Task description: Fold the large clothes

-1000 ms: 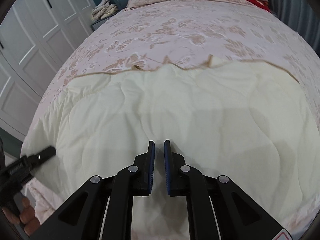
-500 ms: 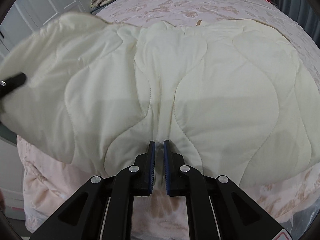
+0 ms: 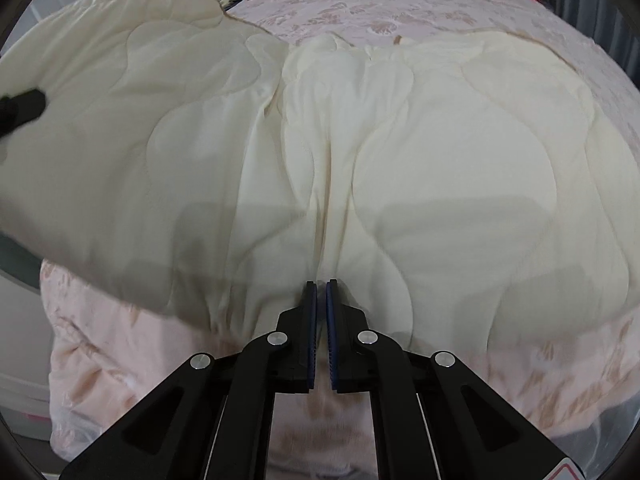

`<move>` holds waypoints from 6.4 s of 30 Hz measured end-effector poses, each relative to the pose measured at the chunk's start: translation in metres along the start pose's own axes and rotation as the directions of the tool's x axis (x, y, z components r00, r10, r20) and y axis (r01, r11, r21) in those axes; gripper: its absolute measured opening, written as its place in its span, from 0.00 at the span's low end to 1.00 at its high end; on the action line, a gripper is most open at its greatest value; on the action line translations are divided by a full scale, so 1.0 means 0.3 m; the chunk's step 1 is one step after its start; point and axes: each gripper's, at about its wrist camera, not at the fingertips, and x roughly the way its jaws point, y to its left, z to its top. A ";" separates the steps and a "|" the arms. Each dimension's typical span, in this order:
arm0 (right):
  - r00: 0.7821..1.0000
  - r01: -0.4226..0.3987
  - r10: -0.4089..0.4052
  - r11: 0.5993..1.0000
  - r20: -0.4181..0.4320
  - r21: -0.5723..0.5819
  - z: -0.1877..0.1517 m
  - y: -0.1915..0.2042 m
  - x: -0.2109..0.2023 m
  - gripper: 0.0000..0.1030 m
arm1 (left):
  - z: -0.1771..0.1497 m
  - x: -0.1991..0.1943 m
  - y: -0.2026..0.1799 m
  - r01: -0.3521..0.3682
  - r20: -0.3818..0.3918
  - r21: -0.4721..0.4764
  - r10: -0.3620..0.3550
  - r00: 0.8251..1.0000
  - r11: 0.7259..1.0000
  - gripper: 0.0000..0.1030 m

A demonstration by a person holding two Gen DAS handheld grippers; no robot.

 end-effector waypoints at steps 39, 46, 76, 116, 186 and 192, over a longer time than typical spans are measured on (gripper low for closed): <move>0.989 -0.094 0.048 0.938 0.143 0.335 -0.073 -0.478 -0.182 0.03 | -0.085 0.070 -0.599 0.155 -0.095 0.286 -0.133 0.987 0.946 0.31; 0.990 -0.136 0.116 0.918 0.075 0.372 -0.080 -0.499 -0.038 0.00 | -0.067 0.067 -0.743 0.231 -0.126 0.308 -0.201 0.971 0.923 0.30; 0.937 -0.076 -0.054 0.933 0.345 0.352 0.023 -0.740 -0.632 0.41 | -0.059 0.056 -0.726 0.416 -0.137 0.129 -0.400 0.906 0.900 0.57; 0.993 0.104 -0.088 0.967 -0.077 0.234 0.018 -0.713 -0.259 0.11 | 0.107 0.665 -1.002 0.003 -0.257 0.445 0.125 0.958 0.895 0.48; 0.986 0.168 -0.165 0.975 -0.031 0.148 0.124 -0.637 -0.392 0.16 | -0.333 0.319 -0.545 -0.047 -0.220 0.303 0.118 0.968 0.952 0.43; 0.973 0.229 -0.229 0.969 -0.017 0.087 0.162 -0.594 -0.398 0.16 | -0.331 0.318 -0.544 -0.044 -0.225 0.295 0.114 0.968 0.955 0.44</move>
